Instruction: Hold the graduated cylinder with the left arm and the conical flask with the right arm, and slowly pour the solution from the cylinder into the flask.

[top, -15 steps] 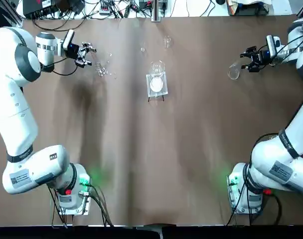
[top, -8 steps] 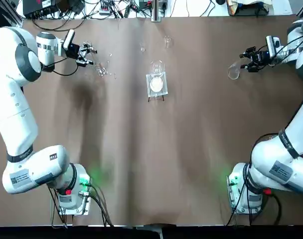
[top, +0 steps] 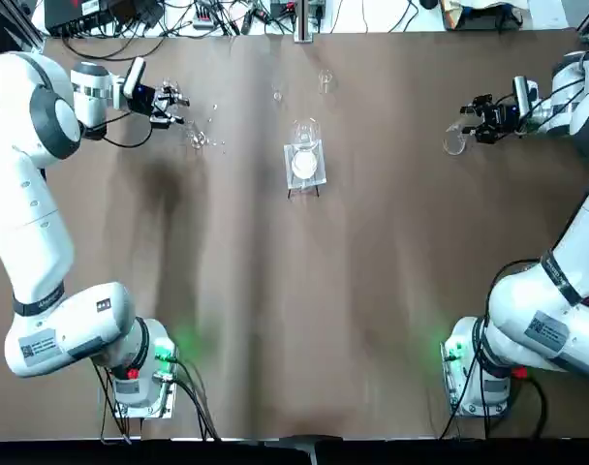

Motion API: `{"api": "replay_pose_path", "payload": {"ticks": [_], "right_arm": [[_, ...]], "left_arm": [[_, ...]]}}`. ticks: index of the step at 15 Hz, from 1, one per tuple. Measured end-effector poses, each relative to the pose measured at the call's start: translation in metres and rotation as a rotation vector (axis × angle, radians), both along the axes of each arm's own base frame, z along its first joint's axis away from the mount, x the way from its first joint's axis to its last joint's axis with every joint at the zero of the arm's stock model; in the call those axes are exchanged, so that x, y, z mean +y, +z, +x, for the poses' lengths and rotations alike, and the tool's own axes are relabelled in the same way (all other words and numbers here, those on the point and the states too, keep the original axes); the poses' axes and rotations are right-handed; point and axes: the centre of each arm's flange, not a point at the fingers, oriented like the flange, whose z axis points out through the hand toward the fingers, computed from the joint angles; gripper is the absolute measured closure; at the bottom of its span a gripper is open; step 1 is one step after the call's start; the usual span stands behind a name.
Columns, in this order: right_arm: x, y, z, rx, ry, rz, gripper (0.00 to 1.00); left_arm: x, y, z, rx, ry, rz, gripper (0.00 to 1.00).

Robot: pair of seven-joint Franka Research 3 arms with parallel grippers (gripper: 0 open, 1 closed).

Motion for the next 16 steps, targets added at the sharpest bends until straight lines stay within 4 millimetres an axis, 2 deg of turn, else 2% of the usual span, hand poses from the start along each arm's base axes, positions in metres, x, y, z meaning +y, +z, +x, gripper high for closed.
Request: {"api": "replay_pose_path", "payload": {"ticks": [1,3,4,6,7,9,13,16], "right_arm": [[0.001,-0.001,0.000,0.000,-0.001,0.018,0.32],[0.002,-0.002,-0.001,-0.006,-0.017,0.066,0.31],[0.001,-0.007,-0.003,-0.014,-0.029,0.082,0.31],[-0.003,-0.020,-0.009,-0.024,-0.050,0.107,0.31],[-0.005,-0.026,-0.012,-0.027,-0.056,0.118,0.31],[-0.009,-0.030,-0.014,-0.029,-0.066,0.131,0.31],[-0.014,-0.024,-0.015,-0.041,-0.064,0.159,0.31],[-0.013,-0.023,-0.016,-0.044,-0.058,0.174,0.31]], "left_arm": [[0.000,0.000,0.000,0.000,0.000,0.000,0.45],[0.000,0.000,0.000,-0.001,0.000,0.000,0.49],[0.000,0.000,0.000,-0.001,0.000,0.000,0.53],[0.000,0.000,0.000,-0.002,0.000,0.000,0.56],[0.000,0.000,0.000,-0.010,-0.001,-0.001,0.61],[0.000,0.000,0.000,-0.021,-0.002,-0.003,0.63],[0.001,0.005,0.005,-0.037,-0.001,0.001,0.66],[-0.005,0.011,0.009,-0.050,-0.007,-0.002,0.66]]}}
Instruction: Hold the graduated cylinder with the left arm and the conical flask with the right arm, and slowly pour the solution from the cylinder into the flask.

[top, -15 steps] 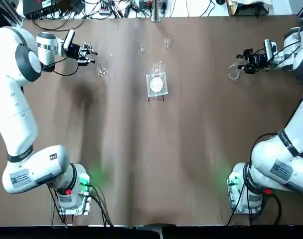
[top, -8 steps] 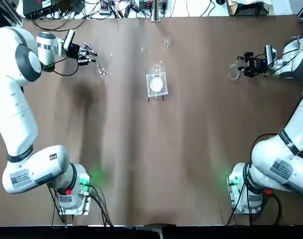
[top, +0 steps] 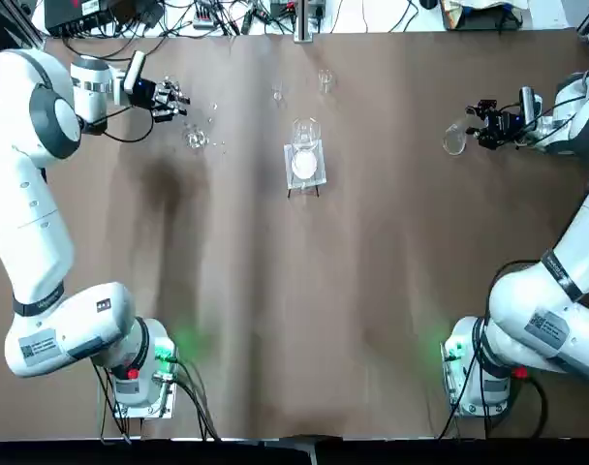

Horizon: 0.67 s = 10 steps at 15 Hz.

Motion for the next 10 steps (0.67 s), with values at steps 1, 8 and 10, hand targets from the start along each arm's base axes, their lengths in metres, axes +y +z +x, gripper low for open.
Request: {"api": "replay_pose_path", "payload": {"ticks": [1,8,10], "right_arm": [[0.000,0.000,0.000,-0.001,0.001,0.002,0.31],[0.004,0.001,0.003,-0.018,0.007,0.006,0.31],[0.003,0.004,0.006,-0.027,0.008,0.001,0.32]], "left_arm": [[-0.003,0.001,0.001,0.001,0.001,0.003,0.66],[-0.026,0.047,0.015,0.021,-0.015,0.052,0.66],[-0.041,0.062,0.021,-0.003,-0.021,0.078,0.66]]}}
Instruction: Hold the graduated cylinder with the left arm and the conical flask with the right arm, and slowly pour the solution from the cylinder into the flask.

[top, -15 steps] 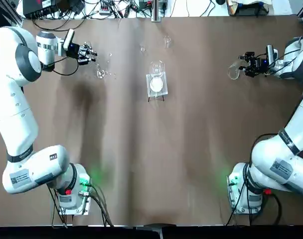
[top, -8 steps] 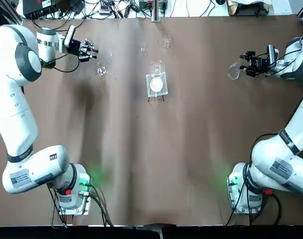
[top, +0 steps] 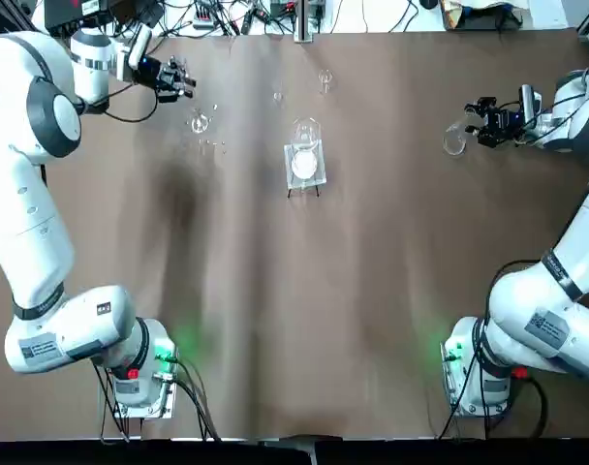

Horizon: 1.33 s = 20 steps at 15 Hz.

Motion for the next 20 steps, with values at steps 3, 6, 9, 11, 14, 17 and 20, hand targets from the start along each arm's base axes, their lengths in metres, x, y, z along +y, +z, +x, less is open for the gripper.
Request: {"api": "replay_pose_path", "payload": {"ticks": [3,6,9,11,14,17,20], "right_arm": [[-0.001,0.002,0.003,-0.008,0.001,-0.005,0.34],[0.000,0.002,0.003,-0.014,0.002,-0.005,0.36],[0.002,-0.004,0.002,-0.016,0.004,-0.002,0.36],[0.004,-0.010,0.000,-0.010,0.004,0.002,0.36],[0.005,-0.015,-0.001,-0.005,0.003,0.006,0.36],[0.004,-0.015,-0.001,-0.005,0.002,0.005,0.41],[0.004,-0.015,-0.001,-0.005,0.001,0.004,0.48]], "left_arm": [[-0.031,0.028,0.008,-0.026,-0.015,0.044,0.66],[-0.072,0.063,0.013,-0.031,-0.031,0.094,0.66],[-0.116,0.090,0.013,-0.037,-0.050,0.135,0.66],[-0.144,0.102,0.010,-0.042,-0.062,0.166,0.66],[-0.183,0.115,0.004,-0.024,-0.077,0.246,0.66],[-0.219,0.132,-0.004,-0.042,-0.095,0.332,0.66],[-0.260,0.158,-0.020,-0.066,-0.127,0.485,0.66]]}}
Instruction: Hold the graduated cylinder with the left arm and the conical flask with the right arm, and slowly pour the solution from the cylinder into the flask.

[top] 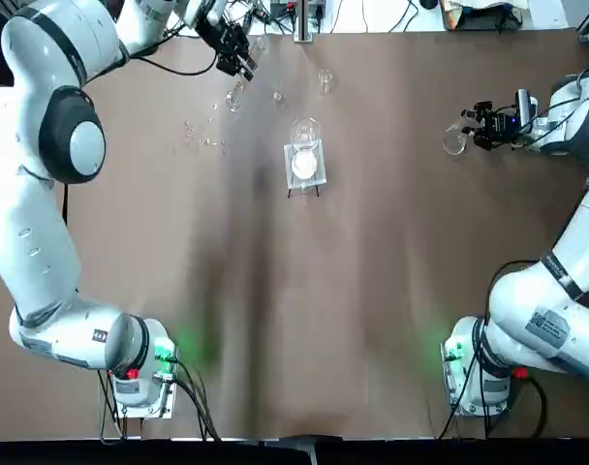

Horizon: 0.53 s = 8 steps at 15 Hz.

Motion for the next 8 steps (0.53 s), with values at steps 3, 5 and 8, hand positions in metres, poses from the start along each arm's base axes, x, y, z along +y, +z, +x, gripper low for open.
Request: {"api": "replay_pose_path", "payload": {"ticks": [3,5,8], "right_arm": [[-0.001,0.002,0.002,-0.006,0.000,-0.003,0.50],[-0.002,0.003,0.004,-0.011,-0.003,-0.004,0.50],[-0.002,0.004,0.005,-0.014,-0.009,-0.001,0.50]], "left_arm": [[-0.025,0.009,-0.013,0.002,-0.015,0.088,0.66],[-0.038,0.012,-0.019,0.005,-0.011,0.145,0.66],[-0.055,0.011,-0.027,0.006,-0.011,0.204,0.66]]}}
